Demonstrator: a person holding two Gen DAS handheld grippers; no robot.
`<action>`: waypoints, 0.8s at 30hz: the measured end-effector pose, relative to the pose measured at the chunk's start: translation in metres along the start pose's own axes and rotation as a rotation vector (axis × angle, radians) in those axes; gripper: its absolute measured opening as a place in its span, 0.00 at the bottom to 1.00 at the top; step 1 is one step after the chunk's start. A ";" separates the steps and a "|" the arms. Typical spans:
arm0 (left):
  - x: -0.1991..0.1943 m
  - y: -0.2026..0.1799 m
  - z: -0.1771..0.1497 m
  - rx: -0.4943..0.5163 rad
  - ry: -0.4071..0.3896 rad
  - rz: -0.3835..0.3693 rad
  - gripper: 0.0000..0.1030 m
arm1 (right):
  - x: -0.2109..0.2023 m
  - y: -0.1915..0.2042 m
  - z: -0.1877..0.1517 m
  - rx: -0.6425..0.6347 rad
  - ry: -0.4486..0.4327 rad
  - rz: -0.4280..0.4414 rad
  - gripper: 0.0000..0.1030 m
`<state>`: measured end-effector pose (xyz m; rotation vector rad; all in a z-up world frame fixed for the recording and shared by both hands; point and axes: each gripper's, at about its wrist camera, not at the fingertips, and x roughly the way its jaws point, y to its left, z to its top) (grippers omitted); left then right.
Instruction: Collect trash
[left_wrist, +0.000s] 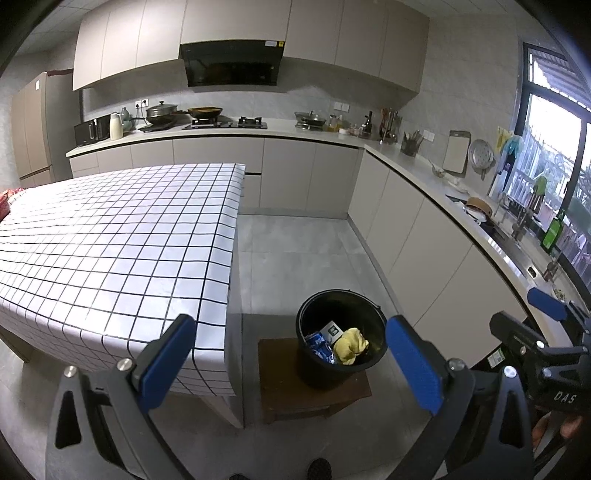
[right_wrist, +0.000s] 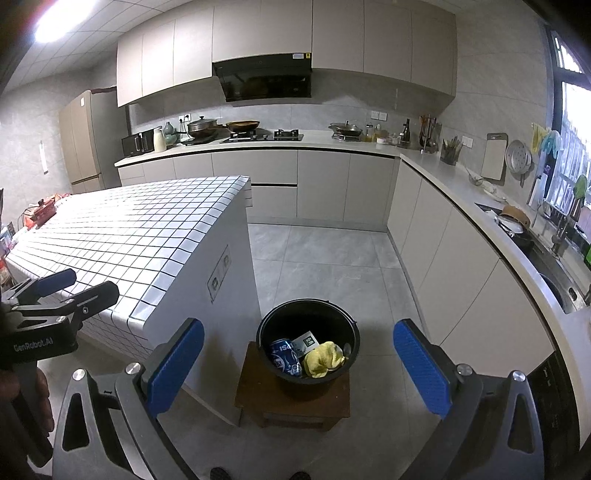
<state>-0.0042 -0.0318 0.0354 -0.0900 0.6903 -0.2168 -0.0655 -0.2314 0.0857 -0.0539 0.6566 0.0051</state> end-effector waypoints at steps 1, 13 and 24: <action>0.000 0.000 0.000 0.000 -0.003 0.001 1.00 | 0.000 0.000 0.000 0.001 0.000 0.001 1.00; -0.001 0.000 -0.002 0.006 -0.001 -0.001 1.00 | 0.000 -0.002 -0.001 0.001 -0.002 0.000 1.00; -0.004 0.000 -0.001 0.007 -0.004 -0.001 1.00 | -0.001 0.000 -0.003 -0.001 -0.004 0.001 1.00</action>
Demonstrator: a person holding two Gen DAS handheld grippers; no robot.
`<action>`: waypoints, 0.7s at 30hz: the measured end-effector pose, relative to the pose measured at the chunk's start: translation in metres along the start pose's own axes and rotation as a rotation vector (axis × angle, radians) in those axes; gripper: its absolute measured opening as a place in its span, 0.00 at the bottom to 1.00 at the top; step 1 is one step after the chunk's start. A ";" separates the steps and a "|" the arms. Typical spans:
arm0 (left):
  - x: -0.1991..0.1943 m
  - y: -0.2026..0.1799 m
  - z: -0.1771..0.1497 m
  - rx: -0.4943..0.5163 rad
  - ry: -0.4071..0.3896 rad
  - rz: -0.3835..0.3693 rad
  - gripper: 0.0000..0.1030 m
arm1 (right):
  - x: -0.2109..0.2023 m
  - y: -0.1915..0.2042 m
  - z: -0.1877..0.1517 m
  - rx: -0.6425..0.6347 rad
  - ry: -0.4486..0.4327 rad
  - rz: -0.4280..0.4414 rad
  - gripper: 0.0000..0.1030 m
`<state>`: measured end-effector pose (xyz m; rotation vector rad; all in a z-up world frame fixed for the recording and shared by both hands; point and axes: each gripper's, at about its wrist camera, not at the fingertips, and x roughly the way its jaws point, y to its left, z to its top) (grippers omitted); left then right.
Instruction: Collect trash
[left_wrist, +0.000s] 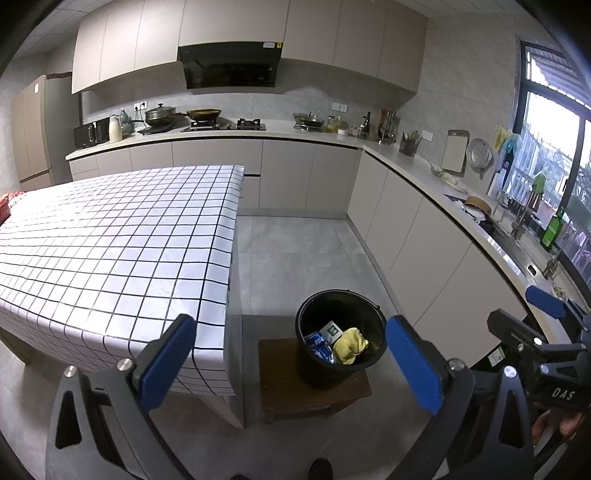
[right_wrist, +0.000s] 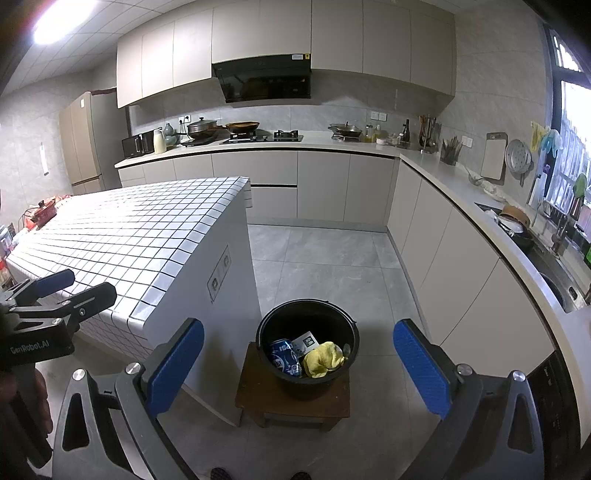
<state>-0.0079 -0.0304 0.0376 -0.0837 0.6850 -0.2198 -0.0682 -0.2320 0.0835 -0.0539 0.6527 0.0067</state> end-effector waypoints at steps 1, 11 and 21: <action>0.000 0.000 0.000 -0.002 0.001 -0.002 1.00 | 0.000 0.000 0.000 -0.002 -0.001 -0.002 1.00; -0.002 0.001 0.004 -0.004 -0.002 -0.001 1.00 | -0.001 0.002 0.000 -0.002 0.000 0.001 1.00; -0.003 0.003 0.005 -0.001 -0.009 0.002 1.00 | -0.002 0.002 0.002 -0.006 -0.001 0.006 1.00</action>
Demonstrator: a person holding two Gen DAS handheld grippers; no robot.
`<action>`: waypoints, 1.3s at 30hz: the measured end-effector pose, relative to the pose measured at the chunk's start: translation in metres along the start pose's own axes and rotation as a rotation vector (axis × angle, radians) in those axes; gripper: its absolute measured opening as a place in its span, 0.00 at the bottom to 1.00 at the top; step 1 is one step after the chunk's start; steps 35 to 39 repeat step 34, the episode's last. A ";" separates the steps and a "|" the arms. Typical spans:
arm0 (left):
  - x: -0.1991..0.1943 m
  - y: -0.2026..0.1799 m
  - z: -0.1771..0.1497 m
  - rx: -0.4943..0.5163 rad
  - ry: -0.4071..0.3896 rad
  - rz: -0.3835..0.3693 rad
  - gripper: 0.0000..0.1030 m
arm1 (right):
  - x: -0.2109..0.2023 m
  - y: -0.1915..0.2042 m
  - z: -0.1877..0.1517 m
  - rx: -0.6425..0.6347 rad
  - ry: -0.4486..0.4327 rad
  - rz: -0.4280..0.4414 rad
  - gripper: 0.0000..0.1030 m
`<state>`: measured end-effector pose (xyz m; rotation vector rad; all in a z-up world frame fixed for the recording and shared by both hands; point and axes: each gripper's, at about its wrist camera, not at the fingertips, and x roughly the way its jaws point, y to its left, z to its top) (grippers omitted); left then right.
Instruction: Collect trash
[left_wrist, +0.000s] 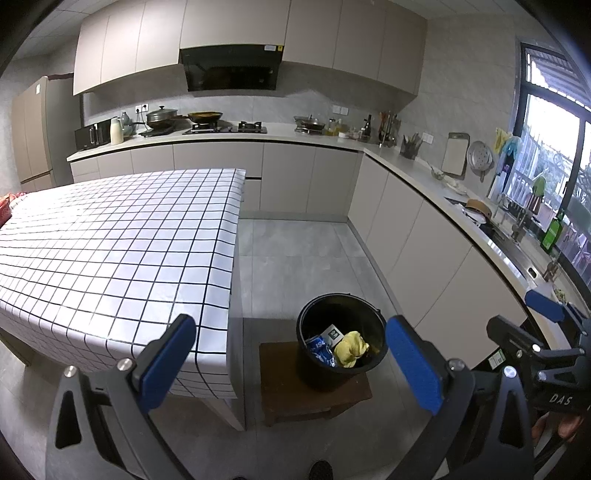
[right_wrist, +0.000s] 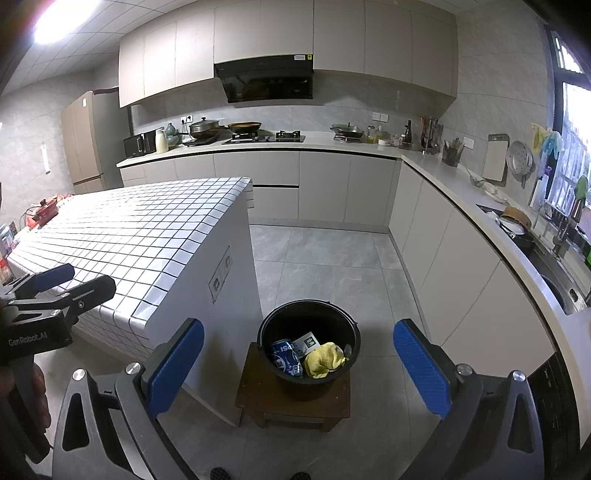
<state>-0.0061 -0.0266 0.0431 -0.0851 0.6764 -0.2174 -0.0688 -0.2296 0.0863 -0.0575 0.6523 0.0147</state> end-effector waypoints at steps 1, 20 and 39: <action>0.000 0.000 0.000 0.000 0.000 0.001 1.00 | 0.000 0.000 0.000 -0.001 0.000 -0.001 1.00; 0.001 -0.006 -0.002 0.036 -0.007 -0.011 1.00 | 0.001 -0.001 0.002 -0.004 0.003 0.007 1.00; 0.004 -0.004 0.000 0.038 0.000 -0.070 1.00 | 0.004 -0.008 0.001 0.004 0.003 0.014 1.00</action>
